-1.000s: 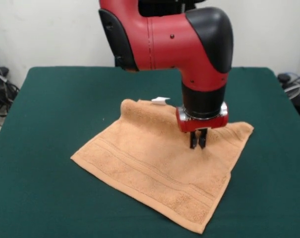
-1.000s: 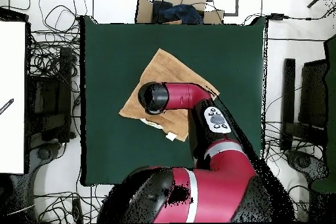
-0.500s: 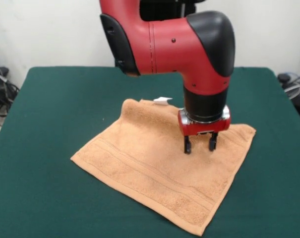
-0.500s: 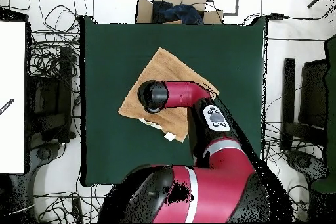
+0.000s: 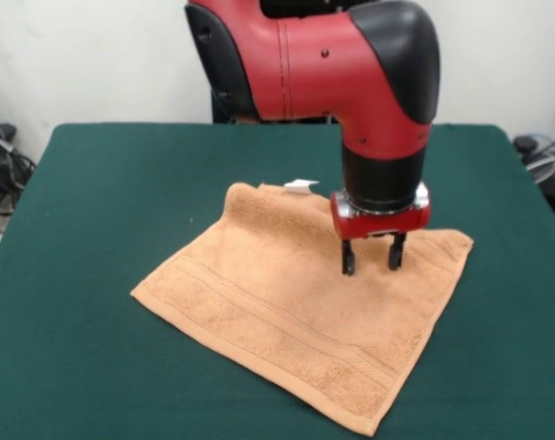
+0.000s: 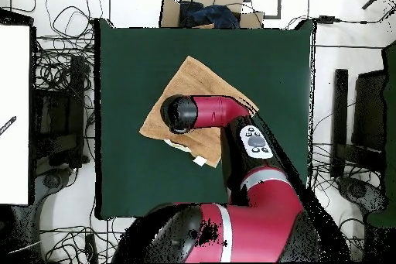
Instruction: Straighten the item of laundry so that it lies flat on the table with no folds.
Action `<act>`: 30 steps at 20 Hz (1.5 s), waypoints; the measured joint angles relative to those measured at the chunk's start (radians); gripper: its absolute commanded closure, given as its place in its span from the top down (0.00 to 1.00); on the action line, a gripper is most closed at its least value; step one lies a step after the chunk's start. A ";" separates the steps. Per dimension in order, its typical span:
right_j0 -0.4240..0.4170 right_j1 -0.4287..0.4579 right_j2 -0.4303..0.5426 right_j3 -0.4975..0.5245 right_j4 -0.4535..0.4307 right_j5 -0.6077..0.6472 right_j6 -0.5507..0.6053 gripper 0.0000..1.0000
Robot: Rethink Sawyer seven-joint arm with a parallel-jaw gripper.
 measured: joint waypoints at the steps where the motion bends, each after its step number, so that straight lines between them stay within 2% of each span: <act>1: 0.000 -0.012 0.000 0.011 0.000 0.000 0.000 1.00; 8: -0.014 -0.145 0.000 0.143 0.000 0.000 0.000 1.00; 14: -0.046 -0.217 0.000 0.231 0.000 0.000 0.000 1.00; 30: -0.117 -0.223 -0.005 0.346 -0.013 -0.010 0.000 1.00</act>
